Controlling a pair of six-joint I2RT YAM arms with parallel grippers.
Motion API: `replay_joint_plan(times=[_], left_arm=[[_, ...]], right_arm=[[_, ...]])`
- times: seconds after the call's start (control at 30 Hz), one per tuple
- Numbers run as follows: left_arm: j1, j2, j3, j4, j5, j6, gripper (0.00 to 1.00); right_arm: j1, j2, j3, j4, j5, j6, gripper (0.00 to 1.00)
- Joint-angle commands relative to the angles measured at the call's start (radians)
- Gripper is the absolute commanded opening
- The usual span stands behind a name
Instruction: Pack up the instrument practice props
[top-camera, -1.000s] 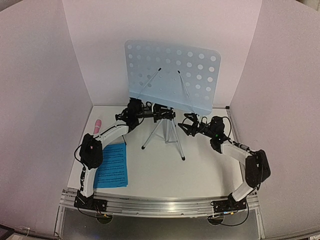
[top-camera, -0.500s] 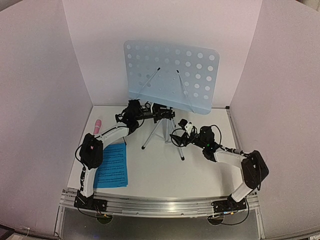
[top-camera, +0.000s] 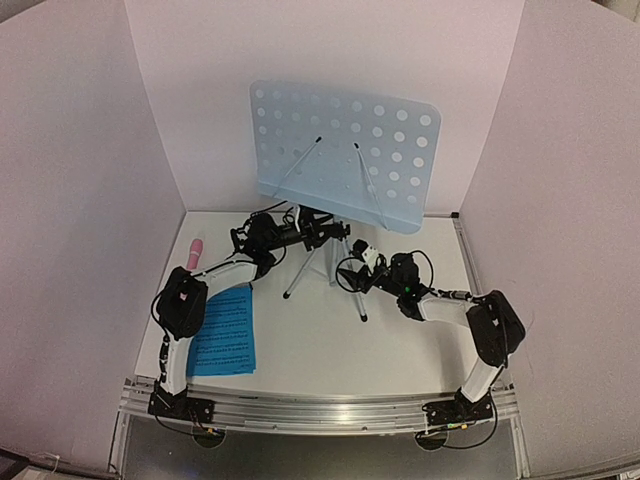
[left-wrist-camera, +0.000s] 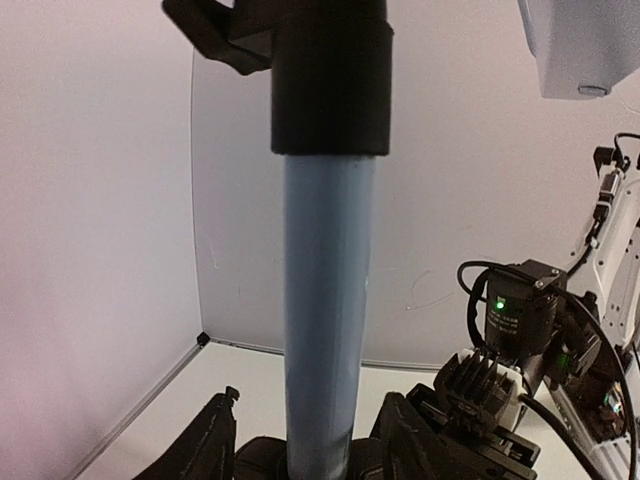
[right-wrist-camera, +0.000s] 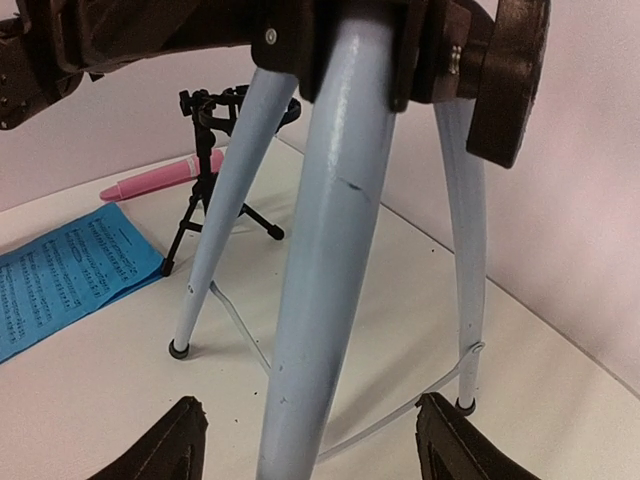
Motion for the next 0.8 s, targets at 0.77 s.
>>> replay_joint_plan(times=[0.77], left_arm=[[-0.143, -0.193, -0.295, 0.425, -0.52, 0.293, 0.58]], right_arm=[[0.018, 0.013, 0.017, 0.117, 0.044, 0.064, 0.67]])
